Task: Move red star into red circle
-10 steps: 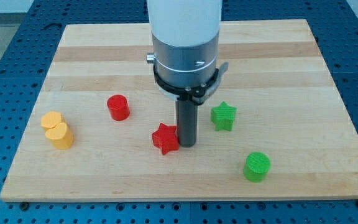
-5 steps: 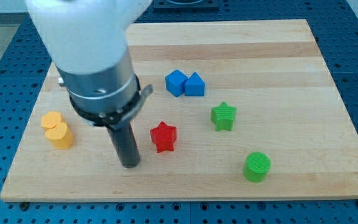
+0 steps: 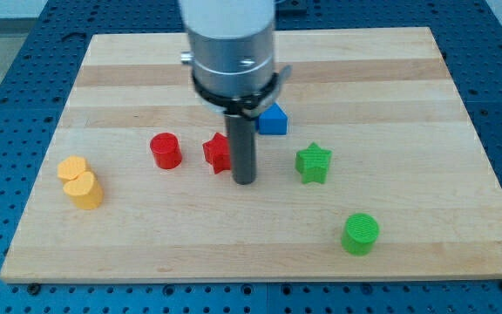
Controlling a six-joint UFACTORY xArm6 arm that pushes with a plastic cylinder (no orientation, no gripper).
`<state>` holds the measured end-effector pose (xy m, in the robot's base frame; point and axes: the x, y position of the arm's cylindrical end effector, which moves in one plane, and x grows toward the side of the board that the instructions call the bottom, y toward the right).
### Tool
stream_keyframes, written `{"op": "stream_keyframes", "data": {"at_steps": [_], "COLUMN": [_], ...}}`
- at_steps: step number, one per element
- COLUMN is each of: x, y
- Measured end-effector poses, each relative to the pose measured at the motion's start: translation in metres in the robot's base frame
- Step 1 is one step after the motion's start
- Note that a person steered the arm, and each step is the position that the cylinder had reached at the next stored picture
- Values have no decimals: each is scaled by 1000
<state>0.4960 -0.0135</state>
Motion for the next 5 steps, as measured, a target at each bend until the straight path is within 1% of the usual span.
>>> {"op": "stream_keyframes", "data": {"at_steps": [1, 2, 5], "x": [-21, -35, -35], "y": [14, 8, -46]}}
